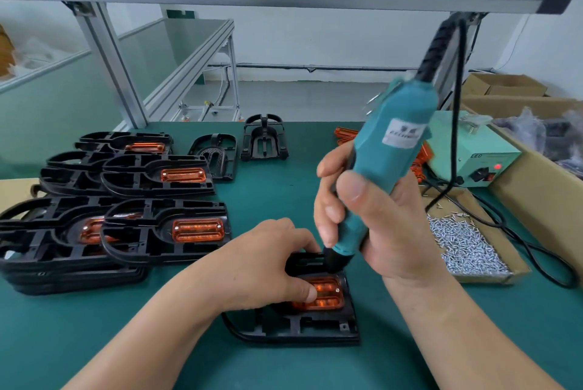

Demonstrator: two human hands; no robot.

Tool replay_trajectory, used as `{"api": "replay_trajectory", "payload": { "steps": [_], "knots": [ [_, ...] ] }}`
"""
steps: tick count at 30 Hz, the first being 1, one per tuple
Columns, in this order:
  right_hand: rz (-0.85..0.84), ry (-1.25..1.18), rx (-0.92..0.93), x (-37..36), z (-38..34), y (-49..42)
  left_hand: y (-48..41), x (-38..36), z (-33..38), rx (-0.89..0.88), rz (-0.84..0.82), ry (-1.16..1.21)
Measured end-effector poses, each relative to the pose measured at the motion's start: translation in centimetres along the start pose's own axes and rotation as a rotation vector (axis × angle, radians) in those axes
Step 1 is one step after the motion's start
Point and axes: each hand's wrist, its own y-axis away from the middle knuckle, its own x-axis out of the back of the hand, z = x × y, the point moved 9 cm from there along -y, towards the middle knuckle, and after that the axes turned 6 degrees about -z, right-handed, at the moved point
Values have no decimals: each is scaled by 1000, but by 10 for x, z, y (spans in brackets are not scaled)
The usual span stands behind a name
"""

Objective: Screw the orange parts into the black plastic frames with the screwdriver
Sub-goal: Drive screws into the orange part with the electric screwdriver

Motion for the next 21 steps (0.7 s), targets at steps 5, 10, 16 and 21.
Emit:
{"api": "replay_trajectory", "payload": {
  "steps": [5, 10, 16, 21],
  "knots": [
    [240, -105, 45, 41, -2, 6, 3, 0, -5, 26, -1, -72],
    [533, -282, 75, 106, 1, 22, 6, 0, -3, 19, 4, -87],
    [890, -400, 209, 180, -9, 55, 6, 22, 6, -18, 197, -24],
    [1047, -419, 296, 215, -17, 79, -10, 24, 49, -103, 306, -11]
  ]
}}
